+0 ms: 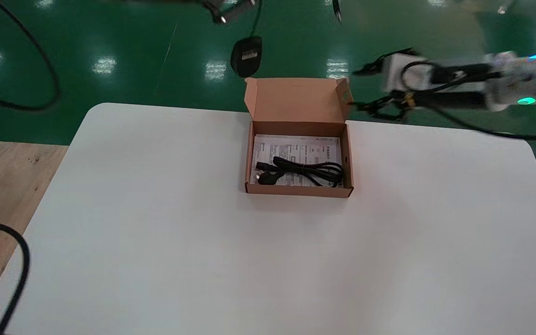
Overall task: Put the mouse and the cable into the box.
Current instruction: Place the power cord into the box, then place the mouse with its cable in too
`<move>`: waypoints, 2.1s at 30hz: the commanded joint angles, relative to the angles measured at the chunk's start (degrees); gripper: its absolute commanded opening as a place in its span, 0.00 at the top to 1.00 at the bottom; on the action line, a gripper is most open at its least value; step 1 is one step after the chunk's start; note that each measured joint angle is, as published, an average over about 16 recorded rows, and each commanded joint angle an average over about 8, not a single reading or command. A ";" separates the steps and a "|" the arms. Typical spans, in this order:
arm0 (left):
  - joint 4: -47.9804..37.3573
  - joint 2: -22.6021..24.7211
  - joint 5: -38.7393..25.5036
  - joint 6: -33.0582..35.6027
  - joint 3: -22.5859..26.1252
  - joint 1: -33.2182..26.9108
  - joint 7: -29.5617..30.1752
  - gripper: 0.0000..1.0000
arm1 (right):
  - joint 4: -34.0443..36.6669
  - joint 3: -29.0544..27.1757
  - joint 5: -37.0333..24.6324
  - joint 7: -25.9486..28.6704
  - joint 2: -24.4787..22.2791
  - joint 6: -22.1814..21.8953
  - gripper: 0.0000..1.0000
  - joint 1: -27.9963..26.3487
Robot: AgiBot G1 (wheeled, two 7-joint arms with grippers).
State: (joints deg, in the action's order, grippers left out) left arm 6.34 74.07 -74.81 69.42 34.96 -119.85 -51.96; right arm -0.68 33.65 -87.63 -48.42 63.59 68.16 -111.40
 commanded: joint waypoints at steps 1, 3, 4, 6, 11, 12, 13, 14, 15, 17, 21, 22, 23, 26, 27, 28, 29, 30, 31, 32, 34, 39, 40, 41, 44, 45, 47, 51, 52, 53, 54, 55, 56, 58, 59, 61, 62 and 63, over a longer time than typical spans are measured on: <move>-1.58 2.42 0.49 -0.17 -0.32 2.10 -0.82 1.00 | 0.15 -0.60 0.83 0.41 -3.36 0.73 0.00 -2.34; -0.70 3.72 1.22 -2.71 -0.46 5.05 -1.17 1.00 | 0.32 -0.08 0.06 0.72 -6.46 1.24 0.00 -4.19; 0.19 4.12 1.62 -4.07 -0.43 6.53 -1.17 1.00 | 0.39 0.26 -0.42 0.81 -7.81 1.40 0.00 -4.95; 2.78 4.62 2.63 -6.98 -0.07 9.73 -0.64 1.00 | 0.55 1.02 -1.53 0.98 -10.45 1.37 0.00 -6.33; 11.10 4.97 5.55 -13.44 3.46 16.79 3.05 1.00 | 1.11 2.85 -4.15 1.29 -15.76 -0.20 0.00 -8.47; 12.67 4.98 6.18 -14.53 4.60 17.92 4.05 1.00 | 1.27 3.16 -4.59 1.45 -16.62 -0.65 0.00 -8.78; 14.07 4.97 6.77 -15.52 5.81 18.90 5.05 1.00 | 1.41 3.46 -5.02 1.59 -17.38 -1.03 0.00 -9.05; 15.38 4.96 7.43 -16.49 7.12 19.84 6.15 1.00 | 1.53 3.76 -5.43 1.73 -18.11 -1.36 0.00 -9.31; 16.56 4.94 8.11 -17.41 8.45 20.69 7.29 1.00 | 1.64 4.03 -5.81 1.88 -18.75 -1.62 0.00 -9.55; 18.35 4.89 9.49 -19.07 11.10 22.21 9.68 1.00 | 1.83 4.52 -6.50 2.17 -19.82 -1.94 0.00 -9.98; 20.05 4.73 12.84 -21.90 15.74 24.85 15.41 1.00 | 2.03 5.31 -7.60 2.60 -21.47 -1.88 0.00 -10.66; 20.18 4.69 13.64 -22.48 16.72 25.35 16.84 1.00 | 2.04 5.47 -7.82 2.66 -21.82 -1.83 0.00 -10.83; 20.18 4.64 14.40 -23.03 17.70 25.85 18.30 1.00 | 2.01 5.63 -8.05 2.70 -22.19 -1.83 0.00 -11.03; 19.79 4.49 16.03 -24.46 20.48 26.91 22.21 1.00 | 1.83 6.07 -8.66 2.73 -23.24 -1.97 0.00 -11.66; 19.57 4.44 16.28 -24.87 21.44 27.12 23.31 1.00 | 1.75 6.23 -8.87 2.72 -23.59 -2.07 0.00 -11.88; 19.31 4.39 16.42 -25.24 22.35 27.28 24.31 1.00 | 1.67 6.38 -9.08 2.71 -23.93 -2.17 0.00 -12.09; 18.97 4.35 16.49 -25.59 23.27 27.41 25.33 1.00 | 1.60 6.54 -9.31 2.70 -24.30 -2.25 0.00 -12.31; 18.60 4.31 16.53 -25.92 24.15 27.51 26.37 1.00 | 1.54 6.70 -9.54 2.70 -24.65 -2.27 0.00 -12.53; 18.22 4.28 16.59 -26.20 24.93 27.57 27.43 1.00 | 1.51 6.86 -9.76 2.72 -24.97 -2.24 0.00 -12.73; 17.80 4.25 16.65 -26.42 25.70 27.62 28.61 1.00 | 1.48 7.06 -10.04 2.76 -25.32 -2.20 0.00 -12.93; 16.94 4.21 16.75 -26.50 27.17 27.69 31.19 1.00 | 1.47 7.46 -10.61 2.89 -25.97 -2.07 0.00 -13.32; 15.02 4.20 15.94 -25.39 31.24 26.65 38.78 0.58 | 1.53 8.41 -11.95 3.38 -27.27 -1.79 0.00 -14.12; 14.91 4.20 15.61 -25.15 32.05 26.28 40.11 0.45 | 1.55 8.54 -12.13 3.47 -27.42 -1.77 0.00 -14.22; 14.89 4.20 15.29 -25.01 32.83 25.88 41.36 0.33 | 1.59 8.65 -12.28 3.56 -27.55 -1.72 0.00 -14.31; 15.45 4.20 14.64 -25.18 34.67 24.86 44.16 0.00 | 1.78 8.80 -12.49 3.88 -27.72 -1.35 0.00 -14.42; 15.77 4.20 14.57 -25.30 35.13 24.66 44.84 0.00 | 1.88 8.78 -12.47 4.00 -27.72 -1.17 0.00 -14.42; 16.26 4.19 14.54 -25.57 35.89 24.42 45.78 0.00 | 2.07 8.74 -12.42 4.23 -27.73 -0.85 0.00 -14.44; 16.94 4.19 14.60 -26.04 37.08 24.19 46.82 0.00 | 2.43 8.56 -12.16 4.57 -27.75 -0.19 0.00 -14.44; 17.01 4.19 14.62 -26.10 37.24 24.17 46.91 0.00 | 2.47 8.53 -12.12 4.60 -27.76 -0.11 0.00 -14.45; 17.06 4.19 14.63 -26.15 37.36 24.15 46.96 0.00 | 2.50 8.52 -12.10 4.61 -27.79 -0.06 0.00 -14.46; 17.12 4.19 14.65 -26.20 37.49 24.13 47.03 0.00 | 2.53 8.50 -12.07 4.62 -27.81 0.00 0.00 -14.47; 17.16 4.19 14.65 -26.23 37.49 24.12 47.02 0.00 | 2.55 8.46 -12.00 4.63 -27.78 0.06 0.00 -14.45; 17.13 4.18 14.64 -26.21 37.37 24.13 46.96 0.00 | 2.54 8.45 -11.99 4.61 -27.74 0.04 0.00 -14.42; 17.16 4.13 14.66 -26.16 37.17 24.17 46.92 0.00 | 2.53 8.44 -11.97 4.61 -27.72 0.01 0.00 -14.40; 17.22 4.06 14.69 -26.08 37.02 24.22 46.92 0.00 | 2.53 8.44 -11.97 4.61 -27.71 0.00 0.00 -14.40; 17.62 3.69 14.84 -25.70 36.45 24.52 47.02 0.00 | 2.21 8.33 -11.73 4.83 -27.70 0.05 0.00 -14.13; 18.00 3.35 14.99 -25.36 35.98 24.78 47.13 0.00 | 1.79 8.19 -11.42 5.13 -27.70 0.13 0.00 -13.77; 18.47 2.94 15.16 -24.94 35.42 25.11 47.27 0.00 | 1.23 7.99 -10.99 5.53 -27.70 0.25 0.00 -13.30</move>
State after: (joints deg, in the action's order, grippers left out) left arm 25.60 76.36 -59.36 45.08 69.65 -94.24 -4.41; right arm -0.66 41.22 -97.68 -42.00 35.85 68.73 -123.67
